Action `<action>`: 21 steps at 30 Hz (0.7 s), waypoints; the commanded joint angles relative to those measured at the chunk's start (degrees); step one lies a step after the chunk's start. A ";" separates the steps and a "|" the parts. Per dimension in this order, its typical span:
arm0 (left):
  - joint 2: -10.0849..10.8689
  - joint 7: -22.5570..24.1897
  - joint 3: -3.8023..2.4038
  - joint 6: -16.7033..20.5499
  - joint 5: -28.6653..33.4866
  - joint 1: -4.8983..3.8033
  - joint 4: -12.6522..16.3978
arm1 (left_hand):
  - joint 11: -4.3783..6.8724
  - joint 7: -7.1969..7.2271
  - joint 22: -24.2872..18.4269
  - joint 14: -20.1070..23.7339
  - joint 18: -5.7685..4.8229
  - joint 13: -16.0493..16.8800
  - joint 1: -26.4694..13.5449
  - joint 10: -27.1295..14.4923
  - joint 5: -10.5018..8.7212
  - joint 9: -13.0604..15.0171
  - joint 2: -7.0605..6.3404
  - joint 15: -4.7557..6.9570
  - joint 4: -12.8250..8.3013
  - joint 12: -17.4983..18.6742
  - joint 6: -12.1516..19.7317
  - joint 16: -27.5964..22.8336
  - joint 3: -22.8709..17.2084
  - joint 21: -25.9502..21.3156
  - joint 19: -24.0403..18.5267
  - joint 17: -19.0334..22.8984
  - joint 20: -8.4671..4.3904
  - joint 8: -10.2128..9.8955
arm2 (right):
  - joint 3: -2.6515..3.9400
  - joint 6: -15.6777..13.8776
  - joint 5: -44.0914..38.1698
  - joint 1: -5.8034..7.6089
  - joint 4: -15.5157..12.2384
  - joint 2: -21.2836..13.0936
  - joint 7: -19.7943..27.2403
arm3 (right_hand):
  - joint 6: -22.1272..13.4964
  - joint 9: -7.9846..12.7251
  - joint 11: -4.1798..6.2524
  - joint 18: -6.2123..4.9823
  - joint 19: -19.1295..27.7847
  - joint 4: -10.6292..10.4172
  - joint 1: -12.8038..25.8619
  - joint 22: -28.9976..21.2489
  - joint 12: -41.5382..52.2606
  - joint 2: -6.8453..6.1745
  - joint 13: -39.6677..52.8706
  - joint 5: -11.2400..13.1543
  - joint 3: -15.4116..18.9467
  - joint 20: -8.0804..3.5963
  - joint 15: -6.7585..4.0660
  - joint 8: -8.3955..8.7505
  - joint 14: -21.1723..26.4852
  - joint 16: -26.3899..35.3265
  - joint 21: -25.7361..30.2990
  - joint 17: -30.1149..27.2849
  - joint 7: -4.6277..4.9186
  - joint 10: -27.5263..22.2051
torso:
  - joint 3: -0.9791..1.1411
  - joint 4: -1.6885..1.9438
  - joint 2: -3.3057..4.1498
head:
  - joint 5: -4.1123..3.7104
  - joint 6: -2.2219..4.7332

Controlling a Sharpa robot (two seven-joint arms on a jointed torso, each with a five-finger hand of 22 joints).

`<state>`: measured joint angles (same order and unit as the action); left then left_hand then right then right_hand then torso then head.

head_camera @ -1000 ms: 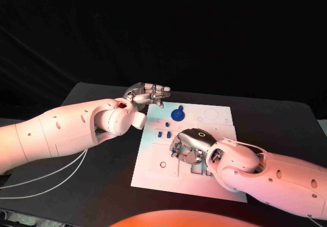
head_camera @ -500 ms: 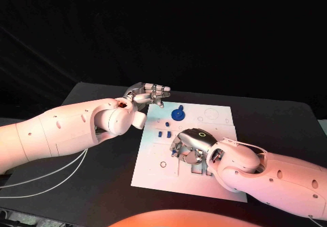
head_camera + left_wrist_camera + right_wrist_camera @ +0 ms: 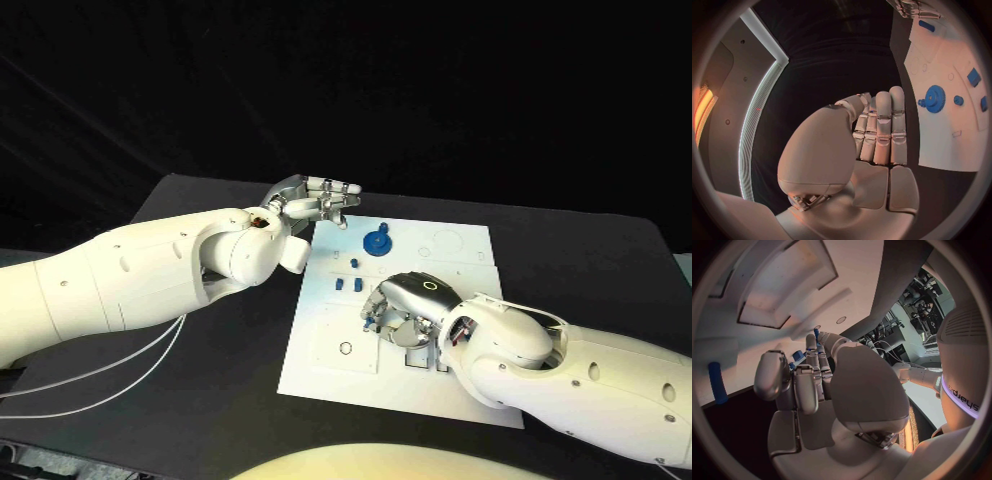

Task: Assemble the parts on the task board

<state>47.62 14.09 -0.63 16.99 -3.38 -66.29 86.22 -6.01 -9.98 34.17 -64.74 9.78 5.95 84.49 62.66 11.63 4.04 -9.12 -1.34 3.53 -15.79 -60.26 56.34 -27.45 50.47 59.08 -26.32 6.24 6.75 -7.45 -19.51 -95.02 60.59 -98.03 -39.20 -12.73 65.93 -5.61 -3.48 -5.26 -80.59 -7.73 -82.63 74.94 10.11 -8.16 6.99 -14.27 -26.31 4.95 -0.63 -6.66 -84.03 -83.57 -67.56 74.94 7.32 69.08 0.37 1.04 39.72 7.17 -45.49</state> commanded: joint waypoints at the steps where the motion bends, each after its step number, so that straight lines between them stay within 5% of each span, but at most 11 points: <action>1: -0.06 0.10 -0.04 -0.37 -0.17 -0.07 0.10 | -0.02 -0.06 -0.10 0.45 0.78 0.08 -0.66 -0.53 -0.31 -0.03 0.00 -0.04 0.06 -0.39 0.15 -0.17 0.43 -0.27 -0.47 0.10 -0.04 0.26 | -0.06 -1.34 -1.28 -0.15 -0.23 -0.07 -0.09 | 0.36 -0.08 0.02 0.68 -0.57 0.39 0.55 2.70 -0.35 0.27 -0.02 -0.04 0.10 -0.03 -0.35 -0.22 -3.79 -0.29 -0.38 4.47 -0.05 0.44 | 0.01 0.00 0.01 | 0.03 0.00; 13: -0.04 0.03 -0.04 -0.49 -0.20 -0.07 0.09 | -0.03 -0.07 -0.10 0.46 0.78 0.08 -0.73 -0.58 -0.32 -0.04 0.00 -0.06 0.08 -0.41 0.18 -0.15 0.48 -0.28 -0.48 0.11 -0.02 0.25 | -0.05 -2.31 -2.02 -0.34 -1.29 -0.62 -0.22 | 0.37 -0.09 0.01 0.72 -0.66 0.44 0.61 2.82 -0.35 0.26 -0.02 0.00 0.11 -0.03 -0.35 -0.22 -3.82 -0.37 -0.59 4.59 -0.04 0.45 | 0.01 0.00 0.01 | 0.05 -0.06; 21: -0.01 -0.09 -0.04 -0.63 -0.24 -0.07 0.07 | -0.03 -0.07 -0.10 0.46 0.78 0.08 -0.73 -0.58 -0.32 -0.04 0.00 -0.06 0.08 -0.41 0.18 -0.15 0.48 -0.28 -0.48 0.11 -0.02 0.25 | -0.05 -0.25 -2.57 -0.37 -1.82 -1.07 -0.80 | 0.35 -0.13 -0.02 0.71 -0.65 0.68 1.04 2.84 -0.43 0.29 -0.05 0.43 0.17 -0.02 -0.32 -0.19 -3.81 -0.37 -0.53 4.57 -0.03 0.46 | 0.02 0.00 0.03 | 0.11 -0.15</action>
<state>47.67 13.94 -0.63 16.97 -3.42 -66.29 86.22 -6.17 -9.98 34.11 -64.74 9.77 5.95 84.49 62.50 11.63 4.04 -9.12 -1.34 3.69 -16.00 -60.26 56.34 -27.29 50.47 59.08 -26.28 6.24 6.75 -7.50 -21.17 -96.32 60.28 -99.73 -40.24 -12.99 65.72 -5.62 -3.48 -5.26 -80.97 -7.37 -82.28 74.94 9.89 -7.81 6.99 -14.16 -26.07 4.91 -0.63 -6.72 -84.03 -83.57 -67.79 74.94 7.34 69.08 0.37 1.04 39.73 7.28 -45.60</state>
